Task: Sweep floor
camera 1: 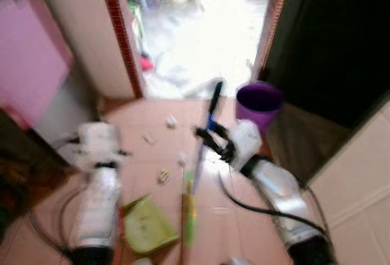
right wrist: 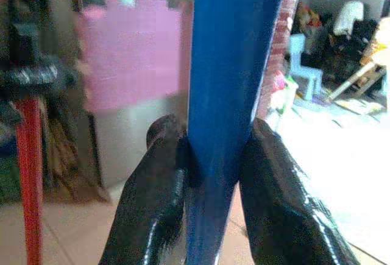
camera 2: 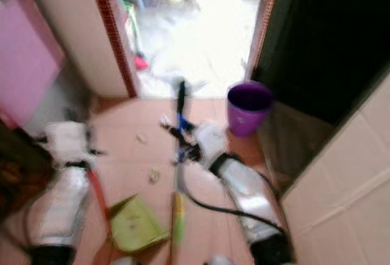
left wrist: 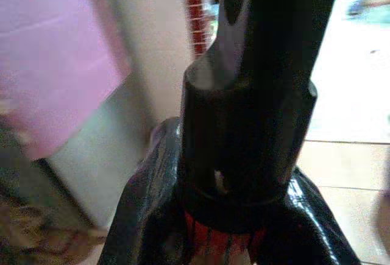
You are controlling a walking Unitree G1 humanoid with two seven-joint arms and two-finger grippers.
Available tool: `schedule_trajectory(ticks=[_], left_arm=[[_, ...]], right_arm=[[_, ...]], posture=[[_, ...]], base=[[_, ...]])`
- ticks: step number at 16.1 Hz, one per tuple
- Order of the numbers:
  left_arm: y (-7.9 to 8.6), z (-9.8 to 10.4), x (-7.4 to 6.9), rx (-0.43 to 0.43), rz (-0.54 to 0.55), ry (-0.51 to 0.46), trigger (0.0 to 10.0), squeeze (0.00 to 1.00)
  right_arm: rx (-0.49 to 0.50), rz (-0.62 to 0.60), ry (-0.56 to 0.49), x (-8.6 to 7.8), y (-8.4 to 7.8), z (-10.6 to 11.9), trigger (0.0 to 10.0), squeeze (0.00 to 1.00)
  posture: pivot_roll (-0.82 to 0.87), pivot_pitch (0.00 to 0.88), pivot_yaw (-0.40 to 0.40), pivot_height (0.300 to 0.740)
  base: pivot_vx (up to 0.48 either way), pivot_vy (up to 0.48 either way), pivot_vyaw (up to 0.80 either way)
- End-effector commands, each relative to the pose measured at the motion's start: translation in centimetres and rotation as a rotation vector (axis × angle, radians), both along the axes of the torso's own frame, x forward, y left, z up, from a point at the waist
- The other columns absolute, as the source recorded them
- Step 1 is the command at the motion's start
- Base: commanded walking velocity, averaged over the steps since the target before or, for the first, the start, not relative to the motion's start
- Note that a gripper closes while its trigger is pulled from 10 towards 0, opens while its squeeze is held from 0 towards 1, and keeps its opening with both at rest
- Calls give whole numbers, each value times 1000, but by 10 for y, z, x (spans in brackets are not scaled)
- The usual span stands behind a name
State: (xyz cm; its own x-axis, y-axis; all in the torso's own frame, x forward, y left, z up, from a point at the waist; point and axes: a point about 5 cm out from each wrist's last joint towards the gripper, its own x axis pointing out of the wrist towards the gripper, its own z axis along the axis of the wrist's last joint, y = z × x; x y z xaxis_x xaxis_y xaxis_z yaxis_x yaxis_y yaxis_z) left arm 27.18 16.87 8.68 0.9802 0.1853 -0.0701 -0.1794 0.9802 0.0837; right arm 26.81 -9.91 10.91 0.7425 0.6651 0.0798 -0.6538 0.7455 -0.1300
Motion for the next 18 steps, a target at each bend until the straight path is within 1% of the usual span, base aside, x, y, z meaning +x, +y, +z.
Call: schedule_trajectory(ticks=[1, 7, 11, 14, 18], left_arm=[[8, 14, 3, -2, 12, -68, 10000, 0], [6, 14, 3, -5, 3, -65, 10000, 0], [7, 18, 2, -2, -10, -76, 10000, 0], [9, 16, 6, 11, -7, -65, 10000, 0], [5, 15, 7, 31, -26, -56, 10000, 0]], right_arm=[[21, 27, -108, 4, 9, 23, 10000, 0], [1, 31, -112, 3, 9, 21, 10000, 0], [-11, 29, -115, 4, 8, 20, 10000, 0], [-20, 35, -119, 4, 10, 19, 10000, 0], [-35, 21, -116, 4, 6, 17, 10000, 0]], posture=[[-110, 0, 19, 740], [-114, 0, 20, 740], [-109, 0, 21, 740], [-113, 0, 23, 740], [-116, 0, 24, 740]], base=[[349, 300, 0], [326, 351, 0], [292, 382, 0], [281, 381, 0], [0, 0, 0]])
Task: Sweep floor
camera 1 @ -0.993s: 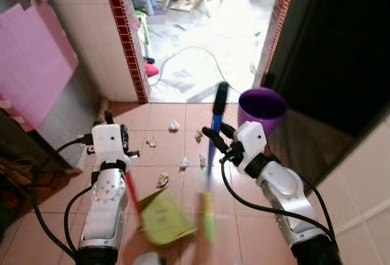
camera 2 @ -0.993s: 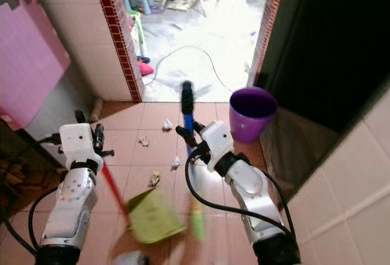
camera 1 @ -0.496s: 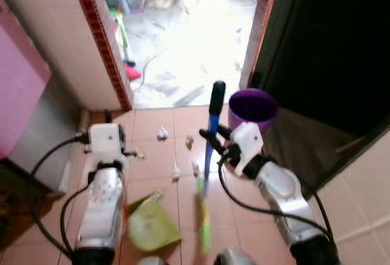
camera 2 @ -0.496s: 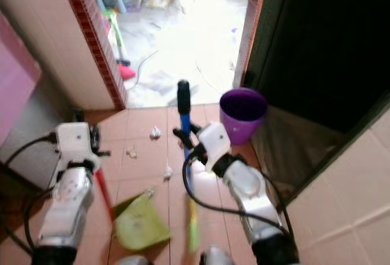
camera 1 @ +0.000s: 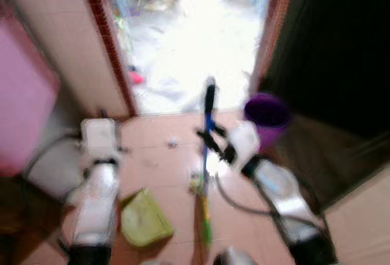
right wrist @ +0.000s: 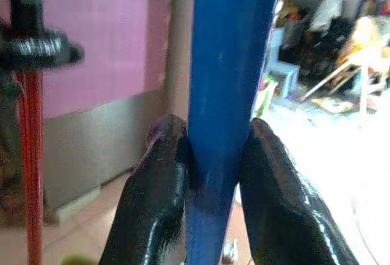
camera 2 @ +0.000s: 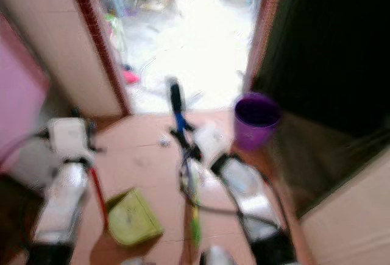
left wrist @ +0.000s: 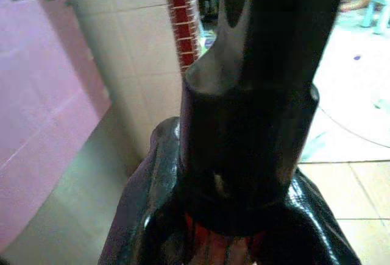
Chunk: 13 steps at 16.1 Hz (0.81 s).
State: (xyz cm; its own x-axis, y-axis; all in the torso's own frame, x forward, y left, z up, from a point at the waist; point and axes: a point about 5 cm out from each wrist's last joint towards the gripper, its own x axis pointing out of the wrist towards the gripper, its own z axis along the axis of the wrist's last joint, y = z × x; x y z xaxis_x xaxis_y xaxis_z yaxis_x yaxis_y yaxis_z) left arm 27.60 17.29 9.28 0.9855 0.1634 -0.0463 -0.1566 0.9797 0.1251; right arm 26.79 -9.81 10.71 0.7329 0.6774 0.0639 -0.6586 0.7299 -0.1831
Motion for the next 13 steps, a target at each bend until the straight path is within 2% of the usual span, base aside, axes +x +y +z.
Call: schedule_trajectory(ticks=[1, 3, 8, 10, 13], left_arm=[[1, 8, 2, -10, -6, -31, 10000, 0], [2, 5, 4, 24, -16, -11, 10000, 0], [-11, 4, 15, -46, -171, -13, 10000, 0], [-16, 7, 18, -55, -194, -24, 10000, 0], [-18, 8, 21, -58, -213, -32, 10000, 0]], right_arm=[[13, 11, -92, 4, 5, 19, 10000, 0], [13, 12, -93, 4, 7, 18, 10000, 0], [5, -11, -92, 8, 7, 19, 10000, 0], [-2, -31, -63, 10, 5, 16, 10000, 0], [-8, -33, -68, 9, 4, 16, 10000, 0]], posture=[[-116, 0, 25, 740], [-110, 0, 23, 740], [-115, 0, 26, 740], [-118, 0, 28, 740], [-124, 0, 33, 740]], base=[[0, 0, 0], [0, 0, 0], [0, 0, 0], [0, 0, 0], [182, 0, -800]])
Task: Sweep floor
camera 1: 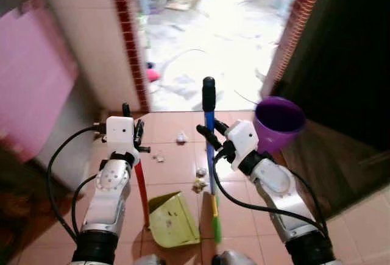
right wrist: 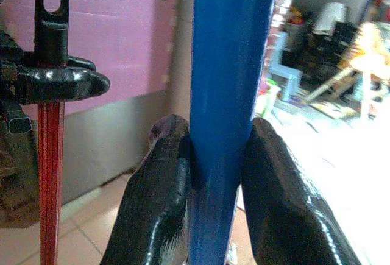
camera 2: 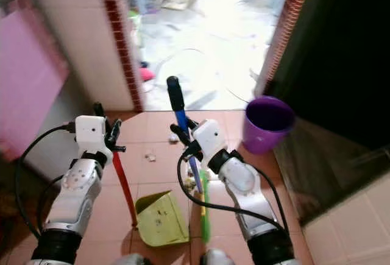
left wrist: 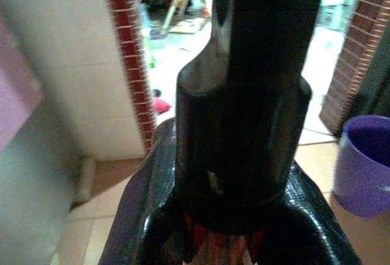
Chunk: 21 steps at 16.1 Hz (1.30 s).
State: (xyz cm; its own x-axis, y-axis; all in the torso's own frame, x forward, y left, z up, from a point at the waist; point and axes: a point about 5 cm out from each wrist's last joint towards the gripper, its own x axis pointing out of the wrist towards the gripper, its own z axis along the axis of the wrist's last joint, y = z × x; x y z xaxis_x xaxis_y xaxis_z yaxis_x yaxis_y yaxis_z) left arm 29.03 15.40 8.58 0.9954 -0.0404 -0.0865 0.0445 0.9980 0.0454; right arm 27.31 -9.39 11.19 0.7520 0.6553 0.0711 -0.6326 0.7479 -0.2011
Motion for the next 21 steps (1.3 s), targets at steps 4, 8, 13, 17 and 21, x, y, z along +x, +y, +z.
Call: schedule_trajectory(ticks=[4, 8, 13, 17, 21], left_arm=[[5, 15, 6, 23, -15, -73, 10000, 0], [23, 17, 6, 65, 15, -74, 10000, 0], [29, 14, 9, 59, -26, -58, 10000, 0], [28, 16, 13, 59, -44, -60, 10000, 0], [29, 15, 14, 61, -43, -70, 10000, 0]], right_arm=[[-7, -8, -62, 3, -2, 12, 10000, 0], [-67, -124, -75, 12, -38, 10, 10000, 0], [-76, -185, -73, 18, -56, 10, 10000, 0], [-81, -185, -87, 18, -53, 9, 10000, 0], [-87, -182, -95, 18, -52, 9, 10000, 0]], posture=[[-123, 0, 34, 740], [-124, 0, 34, 740], [-127, 0, 39, 740], [-126, 0, 40, 740], [-127, 0, 39, 740]], base=[[334, 0, 0], [138, 0, 0], [128, 0, 0], [330, 0, 0], [434, 0, 0]])
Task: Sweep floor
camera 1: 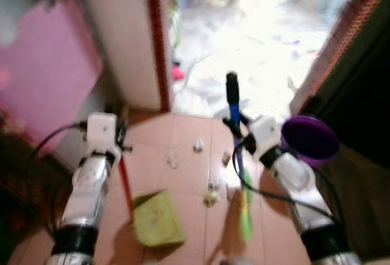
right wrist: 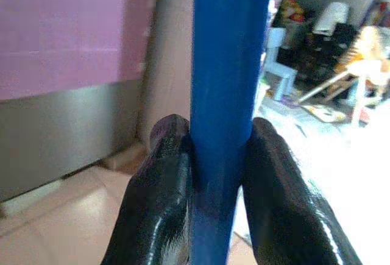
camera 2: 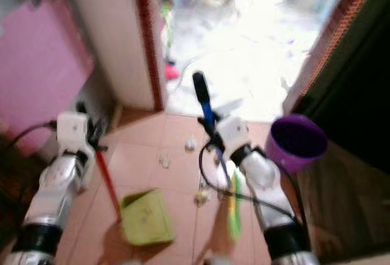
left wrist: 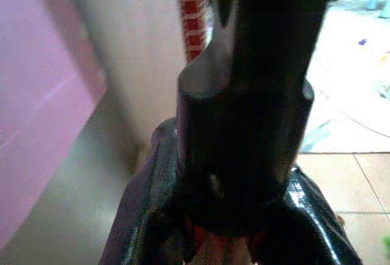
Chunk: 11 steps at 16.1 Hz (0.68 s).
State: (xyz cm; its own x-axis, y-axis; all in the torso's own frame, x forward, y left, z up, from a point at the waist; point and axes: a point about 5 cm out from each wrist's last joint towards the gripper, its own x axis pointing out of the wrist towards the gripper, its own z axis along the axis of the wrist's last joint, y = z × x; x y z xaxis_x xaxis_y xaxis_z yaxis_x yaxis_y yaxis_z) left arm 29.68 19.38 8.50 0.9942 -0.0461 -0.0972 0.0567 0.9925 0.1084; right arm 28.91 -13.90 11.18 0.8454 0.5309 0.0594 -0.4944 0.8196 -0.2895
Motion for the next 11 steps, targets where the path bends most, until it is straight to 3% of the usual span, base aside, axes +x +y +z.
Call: schedule_trajectory(ticks=[1, 2, 11], left_arm=[[-12, 15, 6, -5, -36, -73, 10000, 0], [-14, 13, 5, -3, -42, -70, 10000, 0], [-34, 0, -2, -44, -105, -1, 10000, 0]], right_arm=[[-15, -14, -52, 1, -7, 9, 10000, 0], [-17, -10, -55, 1, -7, 9, 10000, 0], [-27, 22, -49, -1, -2, 7, 10000, 0]], posture=[[-127, 0, 38, 740], [-126, 0, 37, 740], [-127, 0, 33, 740]], base=[[450, 0, 0], [450, 0, 0], [0, 0, 0]])
